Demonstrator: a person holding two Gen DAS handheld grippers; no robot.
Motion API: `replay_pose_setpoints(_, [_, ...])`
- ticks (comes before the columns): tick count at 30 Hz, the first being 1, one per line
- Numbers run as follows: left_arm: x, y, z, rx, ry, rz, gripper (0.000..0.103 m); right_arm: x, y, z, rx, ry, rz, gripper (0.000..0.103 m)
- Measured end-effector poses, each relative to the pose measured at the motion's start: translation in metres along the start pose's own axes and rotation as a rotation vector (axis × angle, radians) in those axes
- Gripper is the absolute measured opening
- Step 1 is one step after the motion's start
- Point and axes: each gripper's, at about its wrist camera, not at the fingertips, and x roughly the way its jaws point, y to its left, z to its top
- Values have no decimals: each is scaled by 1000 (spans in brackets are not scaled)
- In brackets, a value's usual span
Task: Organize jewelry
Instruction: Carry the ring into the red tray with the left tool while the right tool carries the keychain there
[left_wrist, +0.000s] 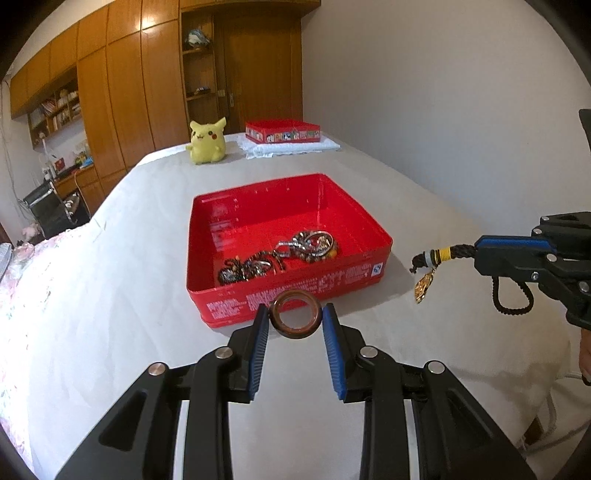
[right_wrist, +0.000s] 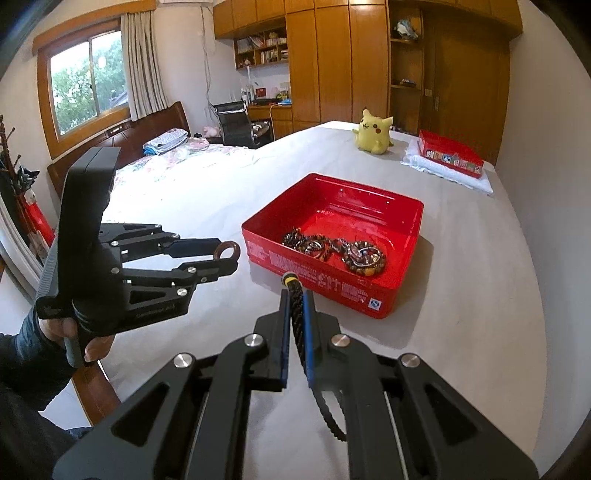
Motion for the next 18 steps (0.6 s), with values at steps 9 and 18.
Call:
replay_pose_setpoints(9, [-2,10,16,5,-26,27,30,-4,-2,7,7,-18,0,5])
replay_pose_setpoints(18, [-2,19,28,13,-42,43,30,3,-9,16,21,-27,-5,5])
